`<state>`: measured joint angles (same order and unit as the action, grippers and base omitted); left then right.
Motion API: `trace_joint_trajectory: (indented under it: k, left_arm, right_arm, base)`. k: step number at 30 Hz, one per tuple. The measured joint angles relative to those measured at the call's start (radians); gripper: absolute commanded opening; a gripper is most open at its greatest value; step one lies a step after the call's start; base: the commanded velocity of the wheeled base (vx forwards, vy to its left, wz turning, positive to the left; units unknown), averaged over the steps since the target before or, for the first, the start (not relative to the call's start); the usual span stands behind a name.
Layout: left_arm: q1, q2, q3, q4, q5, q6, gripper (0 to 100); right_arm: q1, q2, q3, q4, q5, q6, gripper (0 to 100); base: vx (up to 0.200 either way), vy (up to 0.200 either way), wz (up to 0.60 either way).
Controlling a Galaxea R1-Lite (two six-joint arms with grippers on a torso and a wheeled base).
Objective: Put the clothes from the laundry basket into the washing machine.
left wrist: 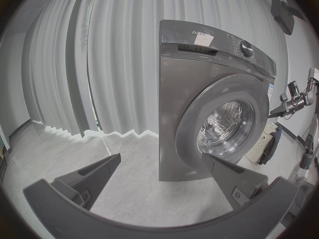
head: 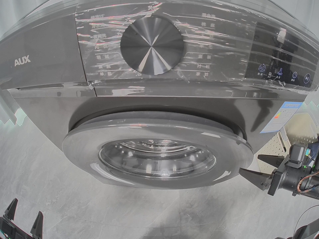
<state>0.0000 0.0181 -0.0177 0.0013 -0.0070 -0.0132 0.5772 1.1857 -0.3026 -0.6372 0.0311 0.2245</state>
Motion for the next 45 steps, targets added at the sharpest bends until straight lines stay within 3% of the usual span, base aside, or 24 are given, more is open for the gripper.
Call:
trace_joint_trajectory:
  k: [15,29,37,45]
  left_arm:
    - [0.000,0.000,0.000,0.000,0.000,-0.001,100]
    - [0.000,0.000,0.000,0.000,0.000,0.000,100]
    - [0.000,0.000,0.000,0.000,0.000,0.001,100]
    - [0.000,0.000,0.000,0.000,0.000,0.000,100]
  right_arm:
    - [0.020,0.164,-0.042,-0.140,-0.001,-0.019,100]
    - [0.062,0.091,0.103,-0.131,0.024,-0.022,100]
    - [0.032,0.087,0.064,-0.138,0.023,-0.048,100]
    - [0.059,0.138,0.057,-0.142,0.029,-0.051,100]
  base:
    - [0.000,0.000,0.00]
    - [0.000,0.000,0.00]
    - [-0.150,0.000,0.00]
    - [0.000,0.000,0.00]
